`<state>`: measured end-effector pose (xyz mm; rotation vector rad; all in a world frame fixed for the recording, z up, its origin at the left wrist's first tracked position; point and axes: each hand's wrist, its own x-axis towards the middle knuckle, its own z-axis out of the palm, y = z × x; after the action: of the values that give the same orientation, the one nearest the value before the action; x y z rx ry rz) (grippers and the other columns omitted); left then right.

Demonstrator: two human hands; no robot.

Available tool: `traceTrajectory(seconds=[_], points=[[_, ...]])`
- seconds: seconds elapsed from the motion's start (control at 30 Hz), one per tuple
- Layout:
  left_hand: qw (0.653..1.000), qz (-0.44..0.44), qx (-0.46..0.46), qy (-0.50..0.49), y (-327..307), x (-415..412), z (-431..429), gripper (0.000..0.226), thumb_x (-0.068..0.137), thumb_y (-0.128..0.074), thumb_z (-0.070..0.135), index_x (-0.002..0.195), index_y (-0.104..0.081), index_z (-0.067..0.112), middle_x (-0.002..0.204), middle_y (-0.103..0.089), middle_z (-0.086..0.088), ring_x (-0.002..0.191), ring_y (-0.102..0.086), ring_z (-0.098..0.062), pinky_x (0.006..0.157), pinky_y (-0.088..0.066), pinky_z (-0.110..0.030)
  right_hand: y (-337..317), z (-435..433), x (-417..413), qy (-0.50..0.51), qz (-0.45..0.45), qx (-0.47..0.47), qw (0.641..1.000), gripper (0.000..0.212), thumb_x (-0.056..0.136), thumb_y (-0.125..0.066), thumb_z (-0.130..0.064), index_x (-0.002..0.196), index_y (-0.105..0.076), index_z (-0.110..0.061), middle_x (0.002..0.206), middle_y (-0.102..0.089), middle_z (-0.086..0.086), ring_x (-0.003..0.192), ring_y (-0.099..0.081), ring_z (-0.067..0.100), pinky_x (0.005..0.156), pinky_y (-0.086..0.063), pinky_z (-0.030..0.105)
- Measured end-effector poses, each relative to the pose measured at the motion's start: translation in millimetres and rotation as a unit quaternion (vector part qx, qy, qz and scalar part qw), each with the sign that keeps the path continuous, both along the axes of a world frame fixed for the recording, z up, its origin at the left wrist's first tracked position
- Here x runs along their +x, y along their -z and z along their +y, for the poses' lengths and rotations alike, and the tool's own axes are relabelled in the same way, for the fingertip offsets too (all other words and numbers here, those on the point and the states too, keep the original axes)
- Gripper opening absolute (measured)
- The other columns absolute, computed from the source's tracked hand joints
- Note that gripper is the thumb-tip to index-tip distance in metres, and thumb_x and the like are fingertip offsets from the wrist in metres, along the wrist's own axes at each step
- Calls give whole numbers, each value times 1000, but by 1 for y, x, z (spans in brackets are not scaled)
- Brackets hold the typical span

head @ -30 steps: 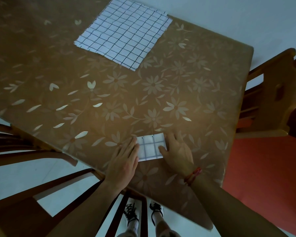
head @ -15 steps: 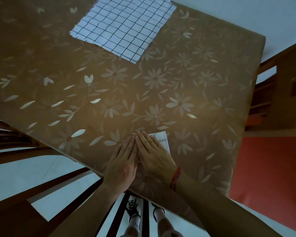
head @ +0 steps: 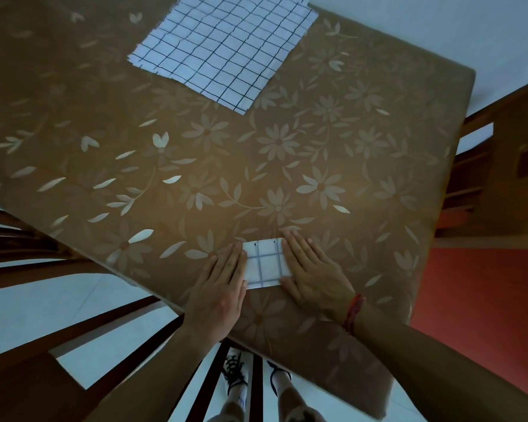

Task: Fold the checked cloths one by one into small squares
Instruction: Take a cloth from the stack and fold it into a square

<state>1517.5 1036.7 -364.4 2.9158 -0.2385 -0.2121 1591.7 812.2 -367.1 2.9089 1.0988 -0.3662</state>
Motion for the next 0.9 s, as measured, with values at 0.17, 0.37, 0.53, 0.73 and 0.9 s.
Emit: traceTrajectory(seconds=[0.17, 0.37, 0.53, 0.73, 0.9], points=[[1000, 4, -25, -14, -9, 4, -4, 52, 98, -31, 30, 143, -40, 5, 152, -35, -12, 141, -32, -23, 112, -33, -44, -4, 5, -1, 12, -1, -7, 1000, 71, 102, -25, -49, 150, -22, 2, 158, -19, 20, 148, -17, 29, 118, -21, 46], [996, -28, -81, -21, -22, 21, -6, 55, 78, -66, 17, 129, -52, 6, 130, -54, -10, 122, -50, -24, 98, -46, -43, -12, 13, 1, 31, 15, 11, 999, 71, 92, -37, -48, 141, -43, 3, 149, -41, 22, 140, -37, 33, 111, -37, 47], [999, 7, -32, -24, -32, 40, -8, 75, 64, -72, 20, 135, -47, 12, 118, -57, -3, 115, -53, -25, 107, -36, -52, -28, 18, 10, 25, 20, 43, 999, 72, 88, -51, -45, 144, -37, -2, 151, -37, 18, 142, -33, 33, 116, -23, 43], [997, 68, -6, -37, -40, 67, -12, 67, 63, -68, 19, 128, -51, 18, 117, -56, -3, 112, -49, -25, 98, -32, -38, -34, 24, 17, 36, 45, 61, 996, 78, 82, -63, -39, 146, -33, -6, 149, -38, 14, 139, -33, 29, 114, -32, 42], [994, 93, -17, -53, -42, 72, -13, 62, 66, -63, 17, 127, -53, 22, 119, -53, -3, 111, -46, -25, 98, -36, -37, -41, 24, 17, 62, 77, 75, 992, 85, 83, -67, -34, 151, -23, -8, 153, -30, 13, 140, -29, 29, 114, -30, 42]])
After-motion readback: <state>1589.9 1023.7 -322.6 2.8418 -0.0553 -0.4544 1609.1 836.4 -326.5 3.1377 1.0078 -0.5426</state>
